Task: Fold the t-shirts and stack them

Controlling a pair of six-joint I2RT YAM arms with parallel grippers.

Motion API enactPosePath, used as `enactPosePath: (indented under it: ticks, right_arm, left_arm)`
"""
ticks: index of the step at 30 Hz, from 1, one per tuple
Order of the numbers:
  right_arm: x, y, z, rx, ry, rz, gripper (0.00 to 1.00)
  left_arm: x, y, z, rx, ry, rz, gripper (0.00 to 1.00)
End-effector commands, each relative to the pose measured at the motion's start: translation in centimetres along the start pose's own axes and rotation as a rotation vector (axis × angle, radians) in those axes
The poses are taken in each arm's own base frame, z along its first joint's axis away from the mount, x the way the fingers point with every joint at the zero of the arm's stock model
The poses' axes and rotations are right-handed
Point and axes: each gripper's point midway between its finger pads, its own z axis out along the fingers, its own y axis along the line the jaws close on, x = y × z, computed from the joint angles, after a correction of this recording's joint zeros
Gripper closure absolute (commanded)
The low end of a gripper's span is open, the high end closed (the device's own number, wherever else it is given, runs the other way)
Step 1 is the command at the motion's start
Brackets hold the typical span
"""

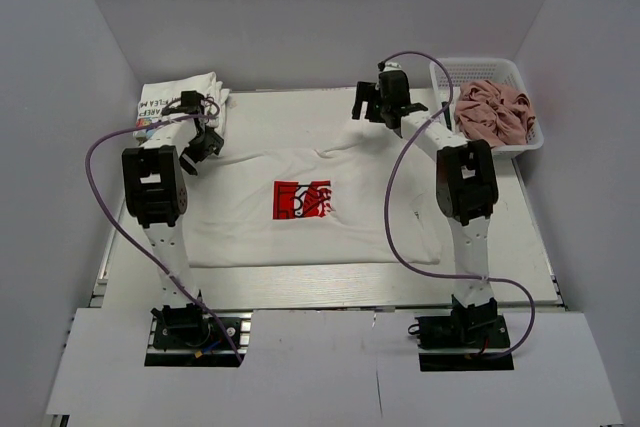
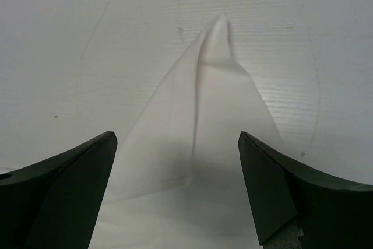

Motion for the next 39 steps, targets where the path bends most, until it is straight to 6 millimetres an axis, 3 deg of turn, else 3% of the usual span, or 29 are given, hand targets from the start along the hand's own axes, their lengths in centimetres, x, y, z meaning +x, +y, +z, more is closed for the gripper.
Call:
enactPosePath:
  ticks: [1,10,16,19,22,23,25,27,28,35,37,38,39]
  right_arm:
    - [-1.2,-1.3,1.5,0.019,-0.015,-0.030,0.10]
    - [-2.0,-1.6,6.9,0.000,-0.081,-0.082,0.10]
    - [-2.4,-3.9,9.1,0.112,-0.155,-0.114,0.10]
    - [-2.8,-4.2,9.8,0.127,-0.179,-0.108,0.10]
    - [-3.5,-3.9,9.9,0.123,-0.211,-0.109,0.10]
    - [-3.7,-3.7,9.9,0.116,-0.216,-0.105,0.10]
    - [-3.5,-2.7,10.0,0.078,-0.214,-0.106,0.10]
    - [-3.8,-4.0,10.0,0.102,-0.218,-0.091,0.10]
    - [-3.5,-2.8,9.9,0.095,-0.217,-0.101,0.10]
    - [-5.2,-1.0,7.4,0.094,-0.219,-0.149,0.10]
    - [-4.8,-0.7,7.0,0.126,-0.201,-0.149,0.10]
    - [-3.2,-1.1,6.9,0.153,-0.140,-0.149,0.10]
    - [-3.5,-0.6,6.4,0.149,-0.145,-0.136,0.10]
  left_arm:
    - [-1.7,-0.9,-1.4,0.032,-0.026,-0.020,0.09]
    - [-1.8,-2.0,-0.5,0.055,-0.009,-0.021,0.31]
    - [-1.8,-1.7,-0.1,0.021,-0.001,-0.004,0.45]
    - [-1.2,-2.2,0.3,0.045,0.026,-0.003,0.60]
    - [-1.0,-2.7,0.7,0.070,0.036,0.004,0.94]
    - [-0.8,-2.5,0.7,0.063,0.043,0.007,1.00]
    - [-0.9,-2.4,0.7,0.055,0.036,0.007,1.00]
    - [-0.5,-2.0,0.6,0.049,0.042,0.009,1.00]
    - [-0.8,-1.9,0.5,0.048,0.029,0.007,1.00]
    - [-1.0,-1.4,-0.6,0.065,-0.004,-0.003,1.00]
    - [-1.0,-1.2,-0.8,0.058,-0.011,-0.003,1.00]
    - [-1.0,-1.2,-0.8,0.058,-0.011,-0.003,1.00]
    - [-1.0,-1.2,-0.8,0.058,-0.011,-0.003,1.00]
